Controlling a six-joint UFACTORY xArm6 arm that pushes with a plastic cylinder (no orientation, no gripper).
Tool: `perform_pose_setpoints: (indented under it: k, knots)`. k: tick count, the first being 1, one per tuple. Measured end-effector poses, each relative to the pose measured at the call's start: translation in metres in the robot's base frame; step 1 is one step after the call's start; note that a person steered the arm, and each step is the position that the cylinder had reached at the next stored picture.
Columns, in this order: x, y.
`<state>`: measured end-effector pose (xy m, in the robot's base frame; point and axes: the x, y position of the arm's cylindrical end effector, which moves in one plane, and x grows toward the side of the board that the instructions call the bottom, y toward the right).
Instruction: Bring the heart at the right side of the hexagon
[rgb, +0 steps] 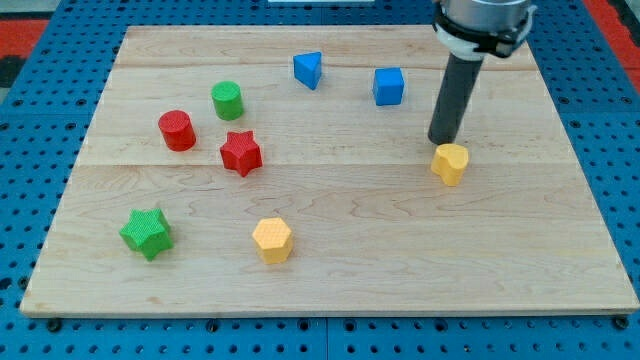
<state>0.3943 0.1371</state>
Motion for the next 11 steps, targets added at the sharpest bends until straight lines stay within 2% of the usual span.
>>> perform_pose_setpoints:
  k: [1, 2, 3, 4, 5, 6, 7, 8, 10, 11]
  knots:
    - [0.05, 0.039]
    - [0.115, 0.015]
    - [0.091, -0.008]
    - [0.058, 0.021]
    - [0.093, 0.051]
    - [0.019, 0.072]
    - [0.022, 0.011]
    - [0.105, -0.03]
    - [0.063, -0.007]
    - [0.097, -0.088]
